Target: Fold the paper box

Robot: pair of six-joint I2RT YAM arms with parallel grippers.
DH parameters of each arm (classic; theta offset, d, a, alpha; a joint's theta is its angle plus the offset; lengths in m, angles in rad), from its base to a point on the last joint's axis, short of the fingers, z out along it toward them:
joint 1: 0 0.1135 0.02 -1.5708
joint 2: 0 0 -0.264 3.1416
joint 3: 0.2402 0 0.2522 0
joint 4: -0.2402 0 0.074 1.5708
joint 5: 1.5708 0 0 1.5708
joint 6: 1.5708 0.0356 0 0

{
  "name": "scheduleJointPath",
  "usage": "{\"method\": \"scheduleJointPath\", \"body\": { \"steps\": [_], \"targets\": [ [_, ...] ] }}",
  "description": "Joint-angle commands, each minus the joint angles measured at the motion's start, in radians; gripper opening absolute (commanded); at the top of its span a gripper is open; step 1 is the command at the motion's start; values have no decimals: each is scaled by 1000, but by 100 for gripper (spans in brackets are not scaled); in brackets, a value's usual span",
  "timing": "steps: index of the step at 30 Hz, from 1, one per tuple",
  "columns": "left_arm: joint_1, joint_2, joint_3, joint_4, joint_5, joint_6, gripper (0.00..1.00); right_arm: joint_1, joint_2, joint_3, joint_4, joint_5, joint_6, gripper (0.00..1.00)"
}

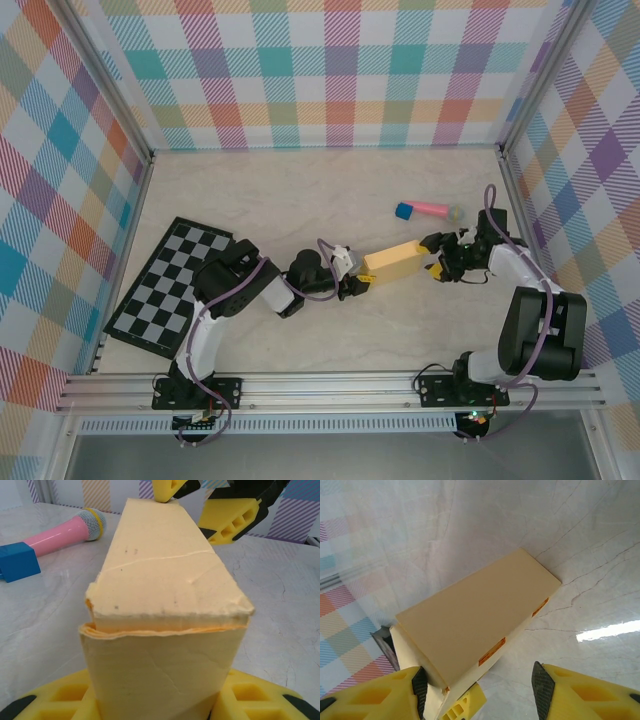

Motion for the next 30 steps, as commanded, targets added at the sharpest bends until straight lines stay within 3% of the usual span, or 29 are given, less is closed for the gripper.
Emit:
{"method": "scheduleJointPath", "body": {
  "steps": [1,4,6,9,13,17,23,24,25,26,30],
  "targets": [
    [1,-79,-15,-80,-14,-12,37,-20,40,-61,-50,53,-23,60],
    [-4,-183,-38,-122,-5,56,37,-19,-18,-29,-54,-7,-30,61],
    [-4,-292,-22,-287,-24,154,37,-19,-56,25,-93,-13,-36,63],
    [-11,-438,75,-729,-65,462,37,-20,-89,113,-170,37,-31,66],
    [-12,-494,135,-1096,-199,895,39,-19,-93,169,-168,71,39,68],
    [-12,-461,56,-1066,-353,1194,42,-20,-112,155,-96,109,117,68],
    [5,-356,31,-985,-521,1331,44,-19,-99,154,-92,105,98,68],
    [7,-346,35,-990,-537,1346,49,-19,-100,151,-96,107,91,68],
    [11,-341,41,-992,-541,1340,84,-19,-102,145,-95,109,86,69],
    [14,-347,45,-1000,-534,1318,100,-20,-104,140,-93,110,76,70],
    [38,-529,20,-1100,-385,1125,100,-20,-112,130,-84,166,-6,74]
  ]
}}
